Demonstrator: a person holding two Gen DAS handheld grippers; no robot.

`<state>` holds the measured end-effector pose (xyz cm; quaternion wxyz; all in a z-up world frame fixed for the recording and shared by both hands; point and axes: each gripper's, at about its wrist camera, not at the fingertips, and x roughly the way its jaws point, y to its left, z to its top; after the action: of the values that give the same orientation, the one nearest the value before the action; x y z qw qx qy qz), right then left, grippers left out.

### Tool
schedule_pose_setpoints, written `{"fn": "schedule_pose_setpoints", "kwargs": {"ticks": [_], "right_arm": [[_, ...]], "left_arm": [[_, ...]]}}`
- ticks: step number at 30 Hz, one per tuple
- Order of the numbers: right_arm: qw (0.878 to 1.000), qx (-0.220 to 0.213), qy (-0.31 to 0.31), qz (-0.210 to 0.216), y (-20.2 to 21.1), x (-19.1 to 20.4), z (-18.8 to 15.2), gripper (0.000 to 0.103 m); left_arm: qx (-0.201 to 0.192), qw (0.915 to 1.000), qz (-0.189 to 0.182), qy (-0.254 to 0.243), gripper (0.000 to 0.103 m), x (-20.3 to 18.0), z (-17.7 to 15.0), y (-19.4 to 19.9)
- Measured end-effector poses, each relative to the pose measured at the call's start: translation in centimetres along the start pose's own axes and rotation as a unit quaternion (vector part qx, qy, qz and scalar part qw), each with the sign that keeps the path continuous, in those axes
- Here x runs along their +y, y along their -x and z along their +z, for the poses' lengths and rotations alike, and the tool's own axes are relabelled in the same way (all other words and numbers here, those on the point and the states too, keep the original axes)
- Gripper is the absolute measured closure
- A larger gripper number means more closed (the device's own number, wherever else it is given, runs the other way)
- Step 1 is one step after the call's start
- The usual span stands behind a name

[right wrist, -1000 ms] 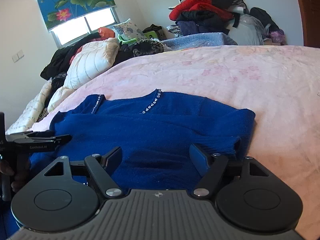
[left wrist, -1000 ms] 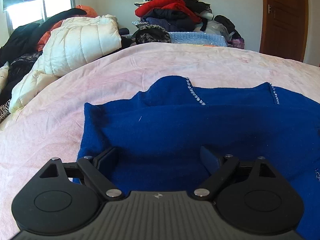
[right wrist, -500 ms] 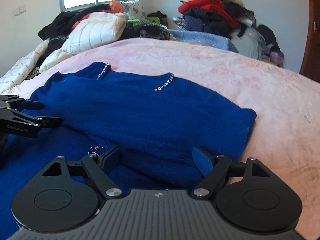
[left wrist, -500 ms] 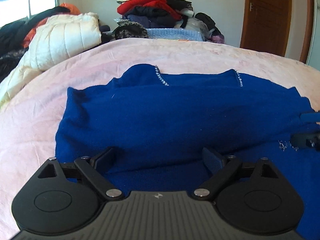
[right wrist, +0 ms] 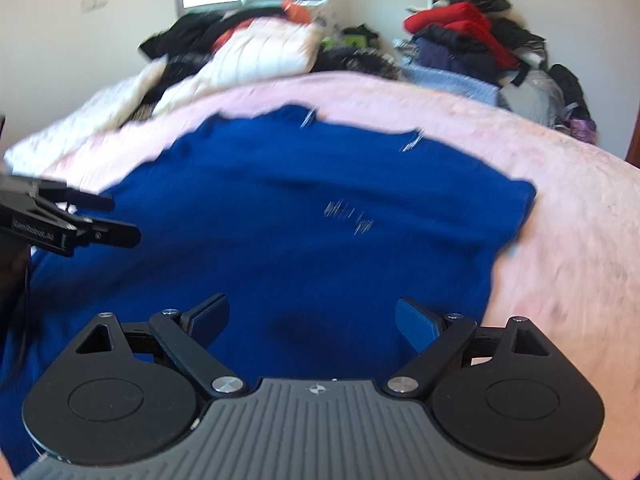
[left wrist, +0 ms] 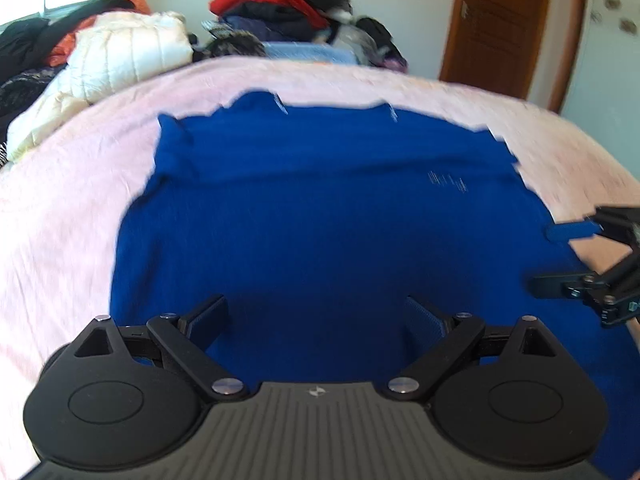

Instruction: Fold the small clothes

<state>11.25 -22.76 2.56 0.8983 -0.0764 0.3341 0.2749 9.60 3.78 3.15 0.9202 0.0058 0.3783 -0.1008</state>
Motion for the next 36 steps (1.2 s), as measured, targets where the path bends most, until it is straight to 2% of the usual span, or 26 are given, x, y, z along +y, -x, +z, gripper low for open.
{"fn": "schedule_pose_setpoints", "kwargs": {"ticks": [1, 2, 3, 5, 9, 12, 16, 19, 22, 28, 33, 36], "right_arm": [[1.0, 0.013, 0.011, -0.003, -0.1, 0.6, -0.9, 0.009], [1.0, 0.017, 0.02, -0.013, -0.2, 1.1, -1.7, 0.008], [0.999, 0.0, 0.025, -0.021, 0.3, 1.5, -2.3, 0.008], [1.0, 0.0, 0.01, -0.027, 1.1, 1.7, -2.6, 0.009], [1.0, -0.018, -0.016, -0.015, 4.1, 2.3, -3.2, 0.009], [0.999, -0.025, -0.019, -0.008, 6.1, 3.1, -4.1, 0.008], [0.999, -0.019, -0.039, 0.003, 7.5, 4.2, -5.1, 0.006], [0.999, 0.019, -0.046, 0.0, 7.0, 5.5, -6.8, 0.006], [0.999, 0.006, -0.013, -0.035, 7.6, 7.4, -8.2, 0.003], [0.995, -0.013, -0.1, -0.026, 11.2, 6.6, -9.5, 0.004], [0.981, 0.015, -0.193, -0.023, 13.3, 4.4, -11.3, 0.003], [0.973, 0.017, -0.23, -0.016, 14.4, 3.8, -12.7, 0.003]], "left_arm": [[0.011, 0.9999, 0.005, -0.002, 0.008, -0.1, -0.8, 0.1], [0.004, 0.9997, 0.015, -0.016, 0.007, -0.4, -1.8, 0.6], [0.005, 0.9993, 0.021, -0.031, 0.007, -0.6, -2.5, 1.1], [0.014, 0.9991, 0.019, -0.035, 0.007, -0.6, -3.1, 2.2], [0.029, 0.9995, 0.01, -0.013, 0.007, 0.7, -3.9, 4.4], [0.049, 0.9984, 0.011, 0.025, 0.007, 1.5, -4.4, 5.7], [0.045, 0.9973, 0.011, 0.057, 0.007, 1.4, -5.6, 6.9], [0.042, 0.9982, 0.03, 0.031, 0.007, 0.3, -7.0, 7.1], [0.039, 0.9979, 0.052, 0.003, 0.007, -0.6, -7.8, 7.7], [0.034, 0.9976, 0.055, 0.025, 0.007, -0.3, -8.8, 9.4], [0.035, 0.9974, 0.05, 0.039, 0.007, 0.1, -10.0, 10.8], [0.042, 0.9968, 0.046, 0.05, 0.007, 0.6, -11.3, 11.4]]}}
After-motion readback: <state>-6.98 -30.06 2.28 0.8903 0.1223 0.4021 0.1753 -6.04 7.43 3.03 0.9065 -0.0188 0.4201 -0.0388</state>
